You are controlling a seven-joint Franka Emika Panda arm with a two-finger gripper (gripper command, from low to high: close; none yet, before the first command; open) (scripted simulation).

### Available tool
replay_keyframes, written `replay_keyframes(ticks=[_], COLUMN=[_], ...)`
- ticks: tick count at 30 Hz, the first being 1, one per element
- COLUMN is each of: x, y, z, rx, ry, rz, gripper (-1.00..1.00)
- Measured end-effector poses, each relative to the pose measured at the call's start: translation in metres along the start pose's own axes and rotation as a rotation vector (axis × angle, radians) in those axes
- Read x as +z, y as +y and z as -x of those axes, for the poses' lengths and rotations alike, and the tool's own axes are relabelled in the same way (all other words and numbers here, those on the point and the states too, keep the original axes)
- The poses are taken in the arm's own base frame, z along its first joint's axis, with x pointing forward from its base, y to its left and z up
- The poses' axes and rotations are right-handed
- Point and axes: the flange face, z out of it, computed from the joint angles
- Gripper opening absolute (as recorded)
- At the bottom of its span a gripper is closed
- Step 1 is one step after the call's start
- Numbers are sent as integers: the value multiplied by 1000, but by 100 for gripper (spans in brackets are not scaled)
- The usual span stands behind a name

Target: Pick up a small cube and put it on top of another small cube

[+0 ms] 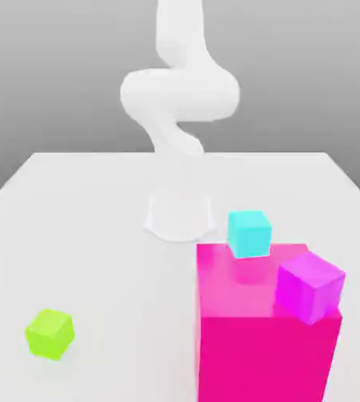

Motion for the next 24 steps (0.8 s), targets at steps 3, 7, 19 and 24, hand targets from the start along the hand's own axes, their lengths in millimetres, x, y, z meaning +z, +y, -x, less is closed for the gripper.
replay_keyframes(ticks=[3, 7, 19, 24], x=[66, 144, 316, 357], y=[27, 73, 270, 351], z=[-12, -18, 22, 66], rx=[27, 65, 211, 254], ry=[-56, -126, -331, -415], rz=[77, 174, 468, 576], gripper=[0, 0, 0, 0])
